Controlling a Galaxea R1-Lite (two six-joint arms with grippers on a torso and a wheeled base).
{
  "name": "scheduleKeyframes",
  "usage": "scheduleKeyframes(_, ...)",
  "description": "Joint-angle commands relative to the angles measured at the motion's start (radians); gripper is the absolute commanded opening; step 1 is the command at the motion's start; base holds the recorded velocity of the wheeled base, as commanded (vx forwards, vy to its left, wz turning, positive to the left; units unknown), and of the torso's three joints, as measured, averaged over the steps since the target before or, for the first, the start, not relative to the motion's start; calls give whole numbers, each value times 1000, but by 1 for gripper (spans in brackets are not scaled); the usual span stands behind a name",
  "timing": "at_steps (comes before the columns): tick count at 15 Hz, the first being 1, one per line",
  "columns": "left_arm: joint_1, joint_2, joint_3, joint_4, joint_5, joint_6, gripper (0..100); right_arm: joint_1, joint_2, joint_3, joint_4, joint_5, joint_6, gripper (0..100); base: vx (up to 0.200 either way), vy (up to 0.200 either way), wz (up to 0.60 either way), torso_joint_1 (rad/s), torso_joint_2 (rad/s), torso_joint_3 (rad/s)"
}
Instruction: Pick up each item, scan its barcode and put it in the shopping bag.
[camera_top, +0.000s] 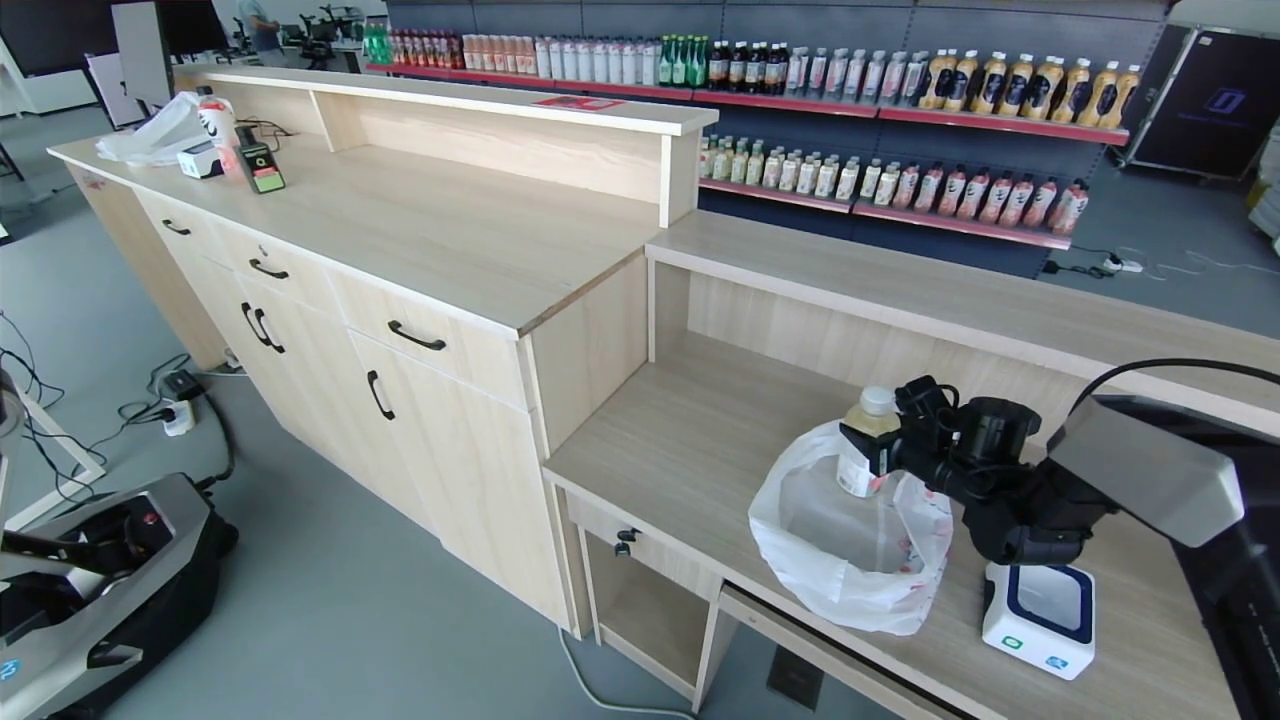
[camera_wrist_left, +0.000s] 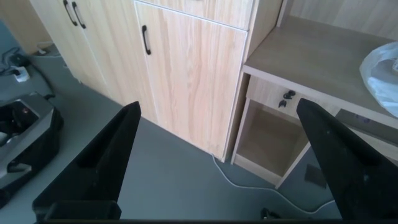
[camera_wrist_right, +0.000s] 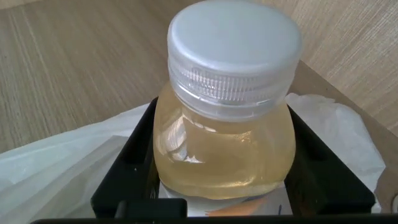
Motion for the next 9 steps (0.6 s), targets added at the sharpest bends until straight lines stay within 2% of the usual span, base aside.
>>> scheduleKeyframes(1, 0, 2, 0, 0, 0, 0, 100, 0, 25, -14, 0, 1, 0, 0, 0, 0, 0, 0, 0, 0)
scheduleKeyframes(4, 0, 2, 0, 0, 0, 0, 100, -18, 42, -21, 2, 39, -6, 0, 0, 0, 0, 0, 0, 0)
scheduleKeyframes(9, 0, 2, 0, 0, 0, 0, 100, -21, 48, -14, 4, 45, -6, 0, 0, 0, 0, 0, 0, 0)
